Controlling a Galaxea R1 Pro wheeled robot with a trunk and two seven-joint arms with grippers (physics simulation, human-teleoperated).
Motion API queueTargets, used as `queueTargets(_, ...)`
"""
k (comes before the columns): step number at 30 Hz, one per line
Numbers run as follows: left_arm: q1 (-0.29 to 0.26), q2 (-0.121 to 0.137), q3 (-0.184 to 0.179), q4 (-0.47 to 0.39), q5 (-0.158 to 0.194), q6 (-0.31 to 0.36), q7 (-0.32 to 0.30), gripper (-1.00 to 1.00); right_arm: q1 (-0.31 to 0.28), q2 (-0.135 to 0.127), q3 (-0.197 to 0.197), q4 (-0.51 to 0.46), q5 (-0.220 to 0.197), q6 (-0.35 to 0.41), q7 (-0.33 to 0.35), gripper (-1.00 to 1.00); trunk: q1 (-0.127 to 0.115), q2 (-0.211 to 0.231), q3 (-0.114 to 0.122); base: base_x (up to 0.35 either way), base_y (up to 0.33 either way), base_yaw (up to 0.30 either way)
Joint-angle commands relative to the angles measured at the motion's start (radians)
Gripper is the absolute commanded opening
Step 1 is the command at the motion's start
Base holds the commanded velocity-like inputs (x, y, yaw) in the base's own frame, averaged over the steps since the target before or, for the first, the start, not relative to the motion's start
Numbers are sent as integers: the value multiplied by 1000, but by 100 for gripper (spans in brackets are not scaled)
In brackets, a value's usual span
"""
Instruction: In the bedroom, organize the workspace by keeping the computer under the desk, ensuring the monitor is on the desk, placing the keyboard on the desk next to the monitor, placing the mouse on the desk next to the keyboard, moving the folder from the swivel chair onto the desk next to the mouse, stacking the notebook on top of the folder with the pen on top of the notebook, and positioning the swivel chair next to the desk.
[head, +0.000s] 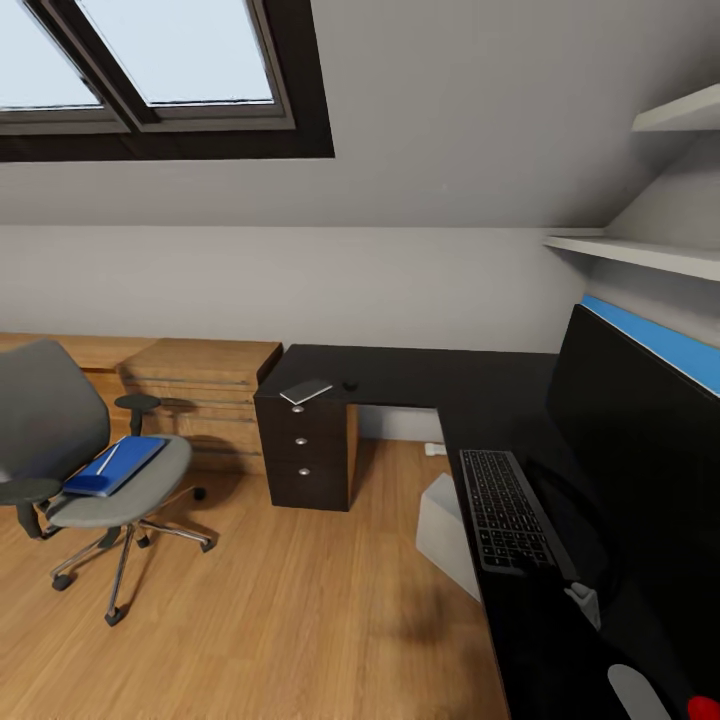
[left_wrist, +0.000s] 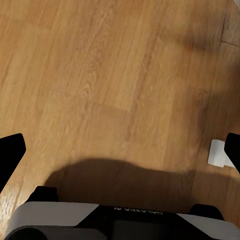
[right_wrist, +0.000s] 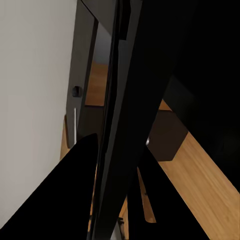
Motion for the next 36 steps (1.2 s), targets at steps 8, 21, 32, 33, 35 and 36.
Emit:
queueTargets(8, 0, 0, -1, -2, 10, 3, 8, 100, 0, 0, -2, 4, 4, 8, 0, -100, 0, 0, -1, -60, -63, 0)
queueTargets(21, 0, 0, -1, -2, 10, 4, 9, 100, 0, 0, -1, 5, 5, 10, 0, -100, 0, 0, -1, -24, -3, 0)
queueTargets(32, 0, 0, -1, -3, 10, 3, 9, 100, 0, -1, -1, 5, 5, 10, 0, -100, 0, 0, -1, -34, 0, 0)
queueTargets(33, 0, 0, -1, -3, 10, 3, 9, 100, 0, -1, -1, 5, 5, 10, 0, -100, 0, 0, -1, 0, 0, 0)
queueTargets(35, 0, 0, -1, -3, 11, 3, 9, 100, 0, -1, -1, 5, 5, 9, 0, -100, 0, 0, -1, 0, 0, 0)
queueTargets(36, 0, 0, -1, -3, 10, 3, 9, 100, 0, -1, -1, 5, 6, 8, 1, -100, 0, 0, -1, 0, 0, 0)
